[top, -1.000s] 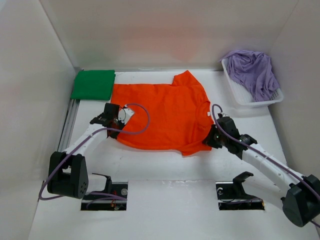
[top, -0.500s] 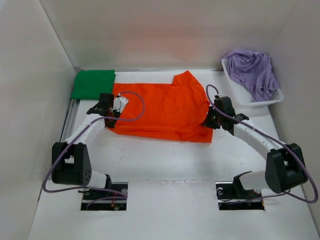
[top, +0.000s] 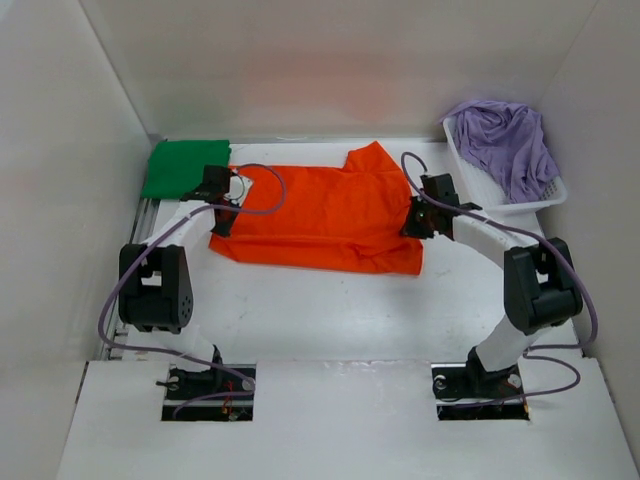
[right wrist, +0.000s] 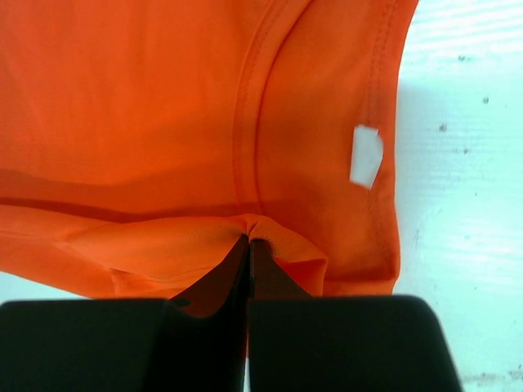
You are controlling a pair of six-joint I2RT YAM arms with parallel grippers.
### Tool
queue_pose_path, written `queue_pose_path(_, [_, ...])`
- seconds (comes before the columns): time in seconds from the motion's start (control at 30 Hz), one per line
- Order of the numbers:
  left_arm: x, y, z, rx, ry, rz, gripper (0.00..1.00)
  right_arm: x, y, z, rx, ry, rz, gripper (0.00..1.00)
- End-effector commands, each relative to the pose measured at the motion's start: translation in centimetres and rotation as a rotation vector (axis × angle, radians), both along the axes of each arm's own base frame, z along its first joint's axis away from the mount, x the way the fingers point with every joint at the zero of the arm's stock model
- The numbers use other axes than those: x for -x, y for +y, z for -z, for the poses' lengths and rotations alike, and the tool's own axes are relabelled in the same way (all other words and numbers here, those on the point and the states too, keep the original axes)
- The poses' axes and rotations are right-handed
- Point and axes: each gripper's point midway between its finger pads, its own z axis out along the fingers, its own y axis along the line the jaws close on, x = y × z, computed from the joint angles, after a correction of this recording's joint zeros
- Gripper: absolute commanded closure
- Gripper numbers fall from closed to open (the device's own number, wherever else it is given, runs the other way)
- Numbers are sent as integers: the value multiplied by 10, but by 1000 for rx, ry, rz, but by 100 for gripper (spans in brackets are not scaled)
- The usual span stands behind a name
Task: Fold and stack the t-shirts
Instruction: Grap the side of the flattened tshirt closest away from the robot with both arms, then fold the flattened tshirt in 1/3 of the way
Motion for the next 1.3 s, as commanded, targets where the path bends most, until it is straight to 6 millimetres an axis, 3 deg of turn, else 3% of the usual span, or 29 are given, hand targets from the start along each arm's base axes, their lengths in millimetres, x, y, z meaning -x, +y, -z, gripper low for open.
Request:
queue_pose_path(0.0, [-20, 19, -18, -32, -56, -83, 83, -31, 3, -19, -16, -85, -10, 100])
queue_pose_path(0.17, [-59, 55, -47, -11, -143, -196, 76, -49, 3, -15, -22, -75, -5, 100])
queue_pose_path(0.27, [-69, 72, -52, 23, -144, -241, 71, -59, 1, -11, -26, -66, 8, 99])
queue_pose_path(0.4, [-53, 73, -36, 81, -79, -242, 60, -73, -2, -11, -49, -64, 34, 92])
queue_pose_path(0.53, [-38, 78, -24, 95, -48, -263, 54, -86, 1, -20, -60, -85, 34, 73])
queue_pose_path(0.57, [-35, 78, -23, 103, -47, -267, 54, -89, -1, -24, -62, -94, 38, 63])
queue_pose_path(0.6, [-31, 75, -22, 116, -42, -259, 53, -91, -1, -29, -65, -104, 41, 55])
queue_pose_path(0.67, [-22, 65, -17, 154, -18, -235, 50, -92, -8, -44, -66, -132, 60, 48])
queue_pose_path(0.8, [-5, 44, 11, 189, 64, -199, 47, -67, -33, -53, -40, -137, 150, 37])
queue_pose_path(0.93, [-1, 40, 31, 208, 106, -216, 46, -21, -47, -24, 9, -45, 201, 34])
queue_pose_path(1.07, [-6, 39, 38, 215, 101, -221, 45, 12, -37, 18, 16, 65, 188, 30])
queue_pose_path(1.27, [-7, 35, 50, 223, 120, -220, 52, 22, -32, 23, -4, 82, 205, 31])
